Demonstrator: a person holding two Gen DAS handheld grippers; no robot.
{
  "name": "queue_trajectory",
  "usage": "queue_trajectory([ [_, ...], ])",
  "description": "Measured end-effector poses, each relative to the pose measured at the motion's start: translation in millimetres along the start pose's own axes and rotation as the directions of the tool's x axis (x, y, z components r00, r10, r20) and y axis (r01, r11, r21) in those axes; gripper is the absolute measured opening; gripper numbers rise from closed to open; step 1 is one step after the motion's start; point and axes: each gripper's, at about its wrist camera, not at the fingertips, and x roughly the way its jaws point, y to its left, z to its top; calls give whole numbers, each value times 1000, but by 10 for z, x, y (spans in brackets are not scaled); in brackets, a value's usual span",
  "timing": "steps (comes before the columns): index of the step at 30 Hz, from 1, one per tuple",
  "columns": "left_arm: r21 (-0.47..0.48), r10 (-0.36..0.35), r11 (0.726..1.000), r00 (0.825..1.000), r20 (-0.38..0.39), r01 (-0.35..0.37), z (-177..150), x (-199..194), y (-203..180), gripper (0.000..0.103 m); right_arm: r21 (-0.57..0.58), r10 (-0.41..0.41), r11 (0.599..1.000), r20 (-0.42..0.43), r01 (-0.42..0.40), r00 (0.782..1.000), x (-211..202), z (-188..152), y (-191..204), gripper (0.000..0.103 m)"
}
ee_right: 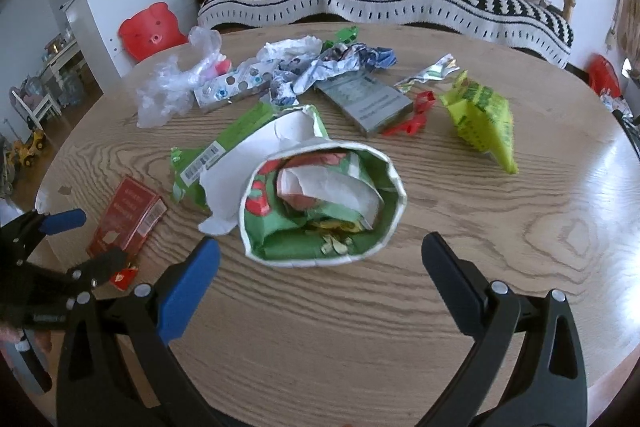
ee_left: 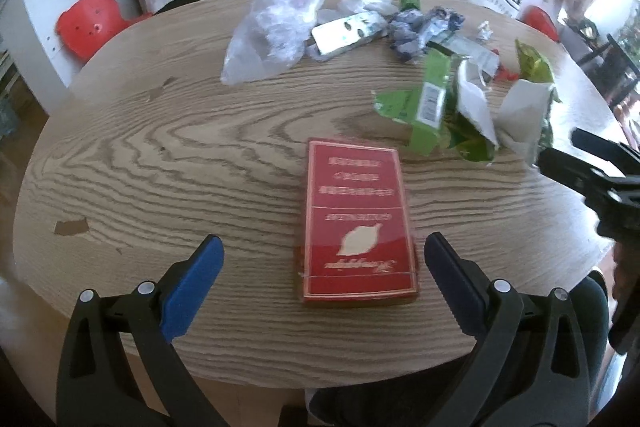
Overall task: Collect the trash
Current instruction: 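Grasp the red cigarette box with the left gripper while the right grasps the green wrapper, then carry both items to the black bin and open both grippers over it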
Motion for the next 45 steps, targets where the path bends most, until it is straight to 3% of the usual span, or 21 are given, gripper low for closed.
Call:
queue_trajectory([
  [8,-2,-13,1000,1000,-12,13,49,22,58,98,-2,10,1000,-30,-10,1000,303,196,73,98],
  [10,-36,-54,998,998,-13,53,76,80,123,98,-7,-8,1000,-35,8,999,375,239,76,98],
  [14,-19,-65,998,998,-20,65,178,172,119,98,-6,5,1000,-37,-5,999,457,275,45,97],
  [16,-17,-110,994,993,-37,109,181,258,96,97,20,72,997,-43,-72,996,467,278,-7,69],
  [17,-12,-104,995,994,-37,103,168,297,89,92,30,74,997,-49,-73,996,472,283,-28,69],
  [19,77,-33,997,999,40,30,133,288,16,64,9,62,998,-52,-61,997,448,284,-4,69],
  [20,92,-48,995,996,69,41,130,275,21,25,-1,59,998,-48,-59,997,433,274,11,68],
  [22,15,-135,991,989,60,134,191,267,146,21,-5,59,998,-33,-59,998,391,254,23,68],
  [26,-33,-178,983,980,88,181,236,199,216,21,-9,48,999,14,-48,999,239,242,12,67],
  [29,-7,-196,980,973,118,198,296,41,112,21,11,48,999,58,-49,997,52,266,-87,67],
  [34,123,-251,965,951,180,231,502,-327,-408,21,68,19,997,117,-27,993,-342,222,-417,67],
  [37,208,-314,938,934,170,277,567,-464,-856,21,115,-31,993,154,13,988,-686,103,-730,67],
  [39,273,-377,903,917,131,332,580,-517,-1242,21,162,-84,985,174,55,981,-974,-66,-1012,67],
  [43,423,-489,796,872,26,433,398,-584,-2215,21,299,-216,941,172,158,961,-1663,-664,-1743,67],
  [45,489,-533,725,845,-49,486,215,-595,-2753,21,372,-285,906,185,201,941,-1938,-1041,-2076,67],
])
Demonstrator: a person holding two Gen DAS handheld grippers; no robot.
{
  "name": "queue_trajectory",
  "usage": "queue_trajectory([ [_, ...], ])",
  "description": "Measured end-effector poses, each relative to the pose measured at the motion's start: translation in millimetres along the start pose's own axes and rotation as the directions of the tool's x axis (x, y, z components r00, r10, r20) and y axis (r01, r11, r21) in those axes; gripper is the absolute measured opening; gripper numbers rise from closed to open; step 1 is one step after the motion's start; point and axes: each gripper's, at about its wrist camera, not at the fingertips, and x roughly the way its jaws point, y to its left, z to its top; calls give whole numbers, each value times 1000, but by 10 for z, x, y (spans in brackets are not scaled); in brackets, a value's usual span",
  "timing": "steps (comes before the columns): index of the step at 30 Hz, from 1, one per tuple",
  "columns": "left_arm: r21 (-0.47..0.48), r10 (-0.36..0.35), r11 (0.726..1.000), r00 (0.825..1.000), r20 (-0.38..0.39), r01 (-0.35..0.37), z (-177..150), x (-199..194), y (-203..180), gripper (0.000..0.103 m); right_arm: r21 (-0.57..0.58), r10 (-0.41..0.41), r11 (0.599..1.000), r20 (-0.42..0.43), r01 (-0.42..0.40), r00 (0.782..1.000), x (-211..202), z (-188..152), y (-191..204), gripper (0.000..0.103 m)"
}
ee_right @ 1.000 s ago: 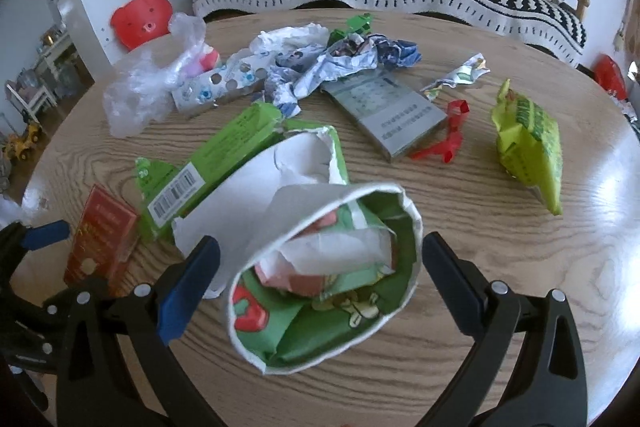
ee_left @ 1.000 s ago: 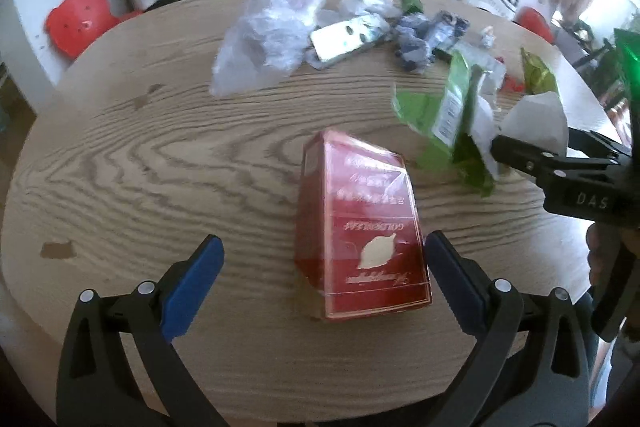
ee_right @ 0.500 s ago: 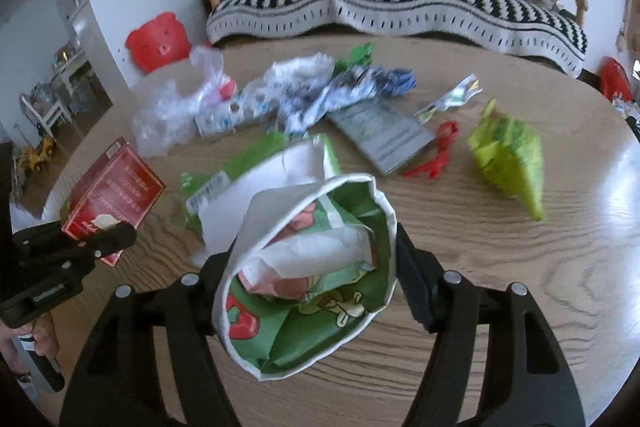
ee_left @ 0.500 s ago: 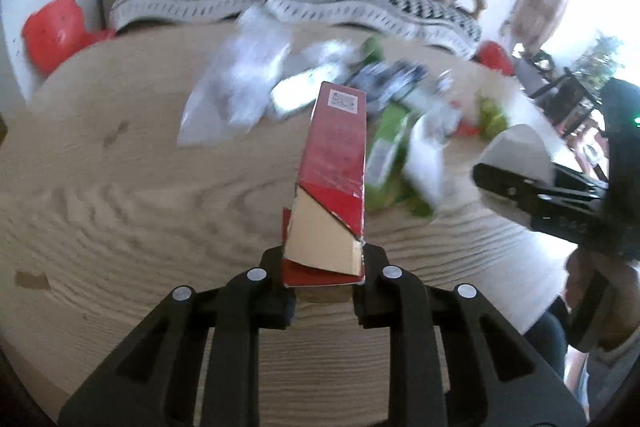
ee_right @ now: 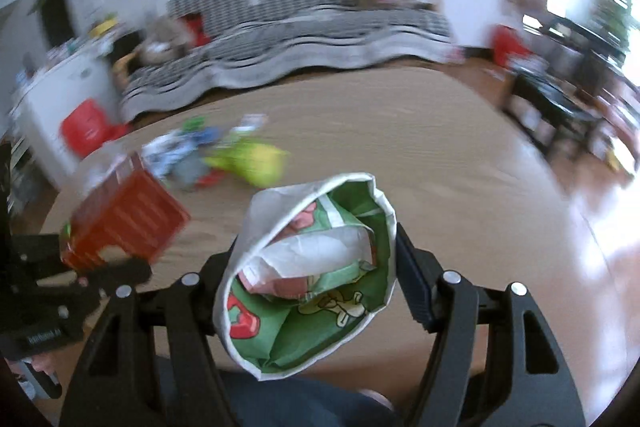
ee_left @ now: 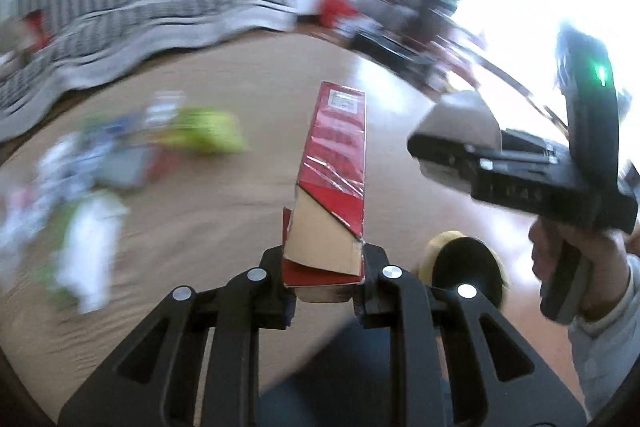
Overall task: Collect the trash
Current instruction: 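Carry both items to the black bin and open both grippers over it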
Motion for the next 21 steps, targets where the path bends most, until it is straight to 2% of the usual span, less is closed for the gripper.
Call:
queue_trajectory([
  [2,62,-70,995,996,-52,74,20,263,-431,21,65,-70,995,-22,72,997,-242,-231,-520,67],
  [4,118,-143,981,982,-121,157,-22,542,-940,21,121,-129,984,-48,134,990,-437,-479,-935,67],
  [5,146,-177,969,970,-165,202,-69,721,-1216,21,157,-151,975,-61,159,987,-525,-615,-1138,67],
  [8,166,-236,943,931,-278,289,-226,1130,-1689,21,256,-199,939,-143,231,969,-654,-1128,-1660,67],
  [10,171,-251,927,891,-378,334,-448,1517,-1997,21,314,-208,908,-232,276,950,-567,-1519,-1990,67],
  [11,159,-253,924,867,-429,348,-569,1712,-2096,21,341,-202,895,-268,289,942,-509,-1672,-2113,67],
  [12,155,-250,922,851,-461,355,-641,1845,-2181,21,377,-190,877,-301,299,935,-457,-1864,-2240,67],
  [15,159,-227,920,819,-528,357,-839,2183,-2341,21,444,-166,838,-348,318,923,-360,-2202,-2453,67],
  [18,155,-205,926,801,-562,345,-911,2429,-2331,21,475,-138,821,-374,318,917,-244,-2395,-2555,67],
  [21,144,-196,932,796,-573,333,-942,2527,-2366,21,490,-115,813,-393,314,912,-70,-2390,-2586,67],
])
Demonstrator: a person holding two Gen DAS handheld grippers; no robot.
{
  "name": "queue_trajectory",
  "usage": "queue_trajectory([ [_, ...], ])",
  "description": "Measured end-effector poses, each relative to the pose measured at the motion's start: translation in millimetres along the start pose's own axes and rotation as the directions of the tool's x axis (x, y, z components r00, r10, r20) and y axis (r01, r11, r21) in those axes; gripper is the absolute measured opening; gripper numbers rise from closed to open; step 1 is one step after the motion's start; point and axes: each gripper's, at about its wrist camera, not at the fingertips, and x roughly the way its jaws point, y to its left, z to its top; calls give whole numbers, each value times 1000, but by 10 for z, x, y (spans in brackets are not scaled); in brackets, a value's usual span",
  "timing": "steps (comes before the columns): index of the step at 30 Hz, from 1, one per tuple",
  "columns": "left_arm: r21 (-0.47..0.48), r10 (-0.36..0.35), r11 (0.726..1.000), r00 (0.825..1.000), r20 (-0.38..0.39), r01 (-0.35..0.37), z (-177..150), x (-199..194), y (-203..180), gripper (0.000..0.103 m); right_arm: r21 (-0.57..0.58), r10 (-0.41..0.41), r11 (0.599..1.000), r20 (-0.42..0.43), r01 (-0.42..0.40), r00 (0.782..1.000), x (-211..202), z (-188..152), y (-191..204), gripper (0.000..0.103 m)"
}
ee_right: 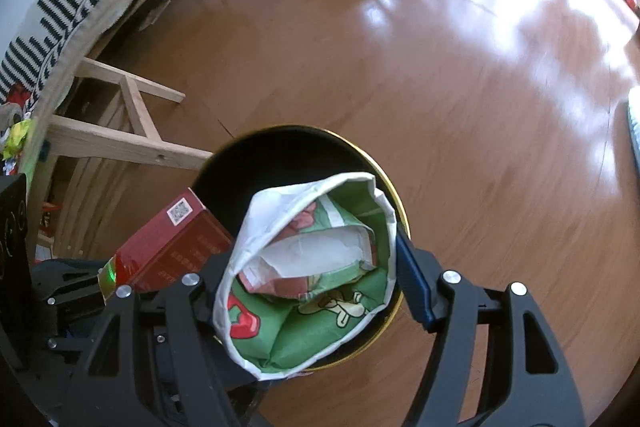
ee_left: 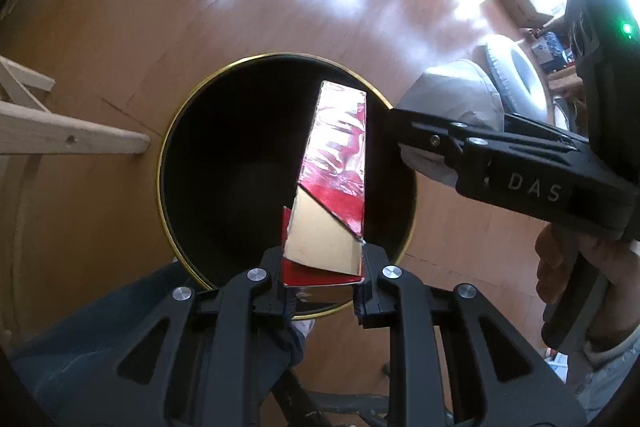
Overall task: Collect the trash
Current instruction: 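Carry both items to the black bin and open both grippers over it, then grasp the clear plastic bag with the left gripper while the right grasps the yellow popcorn bag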
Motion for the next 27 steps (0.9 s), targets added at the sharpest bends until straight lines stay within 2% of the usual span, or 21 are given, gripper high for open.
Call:
queue_trajectory([
  [2,0,9,1000,1000,4,-9,-19,15,-8,21,5,8,1000,-16,-7,1000,82,19,7,67],
  [3,1,16,1000,1000,8,-16,76,67,-81,27,7,16,1000,-21,-15,1000,113,49,58,69],
  [4,3,17,1000,1000,8,-17,76,72,-71,39,12,14,1000,-18,-14,1000,112,51,47,71],
  [5,4,15,1000,1000,9,-15,106,95,-128,80,18,18,1000,-3,-18,1000,86,63,45,78],
  [6,7,17,1000,999,51,-17,98,34,-131,97,26,26,999,14,-27,1000,70,78,33,98],
  [9,18,0,1000,994,107,-2,48,-190,-107,96,59,42,997,63,-45,997,-63,118,-10,96],
  [12,-13,16,1000,986,167,-14,-30,-524,-46,96,69,33,997,124,-41,992,-258,176,-29,96],
  [14,-29,32,999,977,211,-26,-88,-810,16,96,63,31,997,193,-44,981,-432,219,6,96],
  [16,-55,54,998,954,296,-39,-155,-1290,151,97,29,39,998,301,-50,953,-637,272,130,96],
  [17,-79,81,995,930,359,-56,-232,-1594,260,97,3,31,999,344,-34,938,-720,293,212,96],
  [20,-179,190,977,865,465,-119,-481,-2214,620,97,-111,51,994,451,-1,891,-912,383,645,96],
  [22,-279,323,939,803,502,-203,-708,-2652,994,97,-186,116,982,453,-34,884,-938,454,1024,96],
  [24,-366,430,892,753,498,-267,-979,-2959,1333,97,-273,177,960,434,-58,884,-919,518,1509,96],
  [25,-416,477,863,734,483,-287,-1146,-3097,1524,97,-315,201,947,424,-64,883,-896,531,1750,96],
  [26,-453,506,842,725,468,-295,-1278,-3176,1661,97,-368,228,927,412,-67,883,-879,536,2040,96],
  [27,-515,547,803,713,438,-299,-1517,-3328,1903,97,-424,254,903,399,-68,881,-867,526,2357,96],
])
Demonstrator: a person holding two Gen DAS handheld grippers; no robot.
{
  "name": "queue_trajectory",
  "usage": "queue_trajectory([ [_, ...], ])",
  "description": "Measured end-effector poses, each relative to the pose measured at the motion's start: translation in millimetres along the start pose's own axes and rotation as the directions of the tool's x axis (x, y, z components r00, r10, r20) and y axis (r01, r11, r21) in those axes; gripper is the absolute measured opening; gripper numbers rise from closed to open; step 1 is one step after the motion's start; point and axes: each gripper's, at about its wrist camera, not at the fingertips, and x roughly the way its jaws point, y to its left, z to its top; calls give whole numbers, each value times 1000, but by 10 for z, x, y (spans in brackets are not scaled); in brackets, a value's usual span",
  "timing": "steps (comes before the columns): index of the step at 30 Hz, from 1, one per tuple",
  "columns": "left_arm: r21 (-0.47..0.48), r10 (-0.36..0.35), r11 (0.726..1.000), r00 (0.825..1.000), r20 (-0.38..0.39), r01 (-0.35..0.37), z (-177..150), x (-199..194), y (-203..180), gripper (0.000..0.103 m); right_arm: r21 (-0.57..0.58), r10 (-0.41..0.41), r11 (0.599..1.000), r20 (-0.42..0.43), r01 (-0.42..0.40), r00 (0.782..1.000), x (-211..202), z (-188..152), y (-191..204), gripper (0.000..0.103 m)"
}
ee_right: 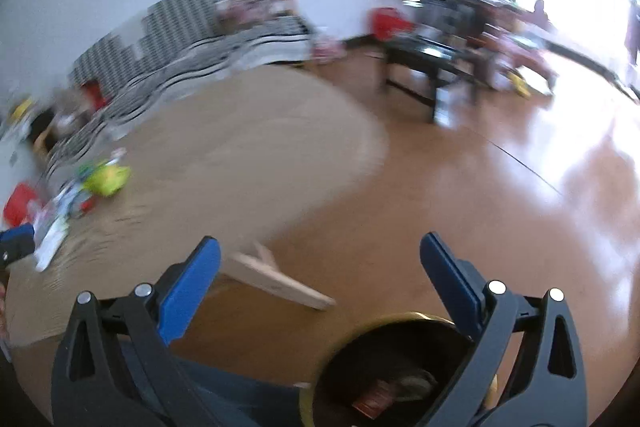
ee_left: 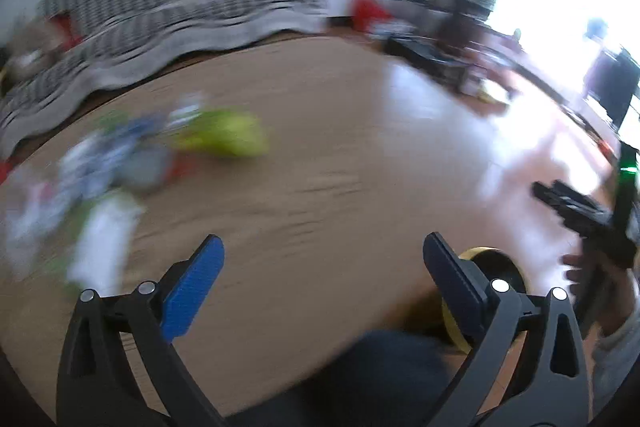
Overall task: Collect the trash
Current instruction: 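Grasp the clear plastic bag with the left gripper while the right grasps the yellow popcorn bag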
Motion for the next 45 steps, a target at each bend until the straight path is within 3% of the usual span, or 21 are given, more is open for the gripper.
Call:
queue_trajectory([
  [3,-105,123,987,992,8,-121,-94,-219,787,97,-120,61,991,-20,-63,998,166,165,691,96],
  [5,-184,206,962,978,1,-203,-211,-428,1435,97,-194,92,976,-51,-100,994,290,235,1142,96],
  [9,-252,257,932,966,-42,-259,-468,-618,2233,97,-336,111,929,-150,-156,983,504,199,1916,96],
  [13,-289,290,908,953,-88,-303,-642,-651,2907,97,-472,51,870,-205,-144,977,734,196,2486,96],
  [17,-320,268,902,957,-109,-290,-611,-557,3146,97,-506,38,849,-228,-152,973,1002,316,2783,96],
  [22,-297,226,919,963,-146,-261,-422,-183,3215,97,-577,-6,801,-275,-160,962,1605,481,3121,96],
  [29,-302,224,911,953,-204,-279,-234,331,3445,97,-644,-4,729,-340,-230,940,2227,531,3388,96],
  [32,-342,154,912,963,-222,-225,-231,442,3582,96,-628,27,726,-379,-279,925,2375,570,3430,96],
  [33,-358,140,910,969,-206,-208,-236,443,3613,92,-606,42,736,-406,-303,913,2418,598,3434,96],
  [34,-347,140,917,973,-185,-198,-228,435,3609,81,-577,58,750,-428,-323,902,2451,629,3436,87],
  [35,-325,160,922,971,-180,-212,-209,435,3596,46,-523,88,777,-459,-349,884,2491,689,3411,79],
  [36,-309,177,923,967,-186,-228,-196,440,3591,23,-500,99,791,-464,-352,880,2502,728,3403,66],
  [37,-332,148,921,973,-180,-202,-203,434,3609,20,-500,94,796,-455,-341,886,2506,767,3405,53],
  [39,-349,142,917,975,-172,-195,-215,421,3607,6,-485,102,804,-459,-345,882,2521,790,3399,52],
  [41,-332,180,916,970,-163,-225,-226,389,3550,4,-476,103,811,-454,-339,885,2507,795,3390,51],
  [45,-320,162,925,974,-159,-206,-259,321,3409,4,-459,104,827,-442,-324,891,2410,817,3345,50],
])
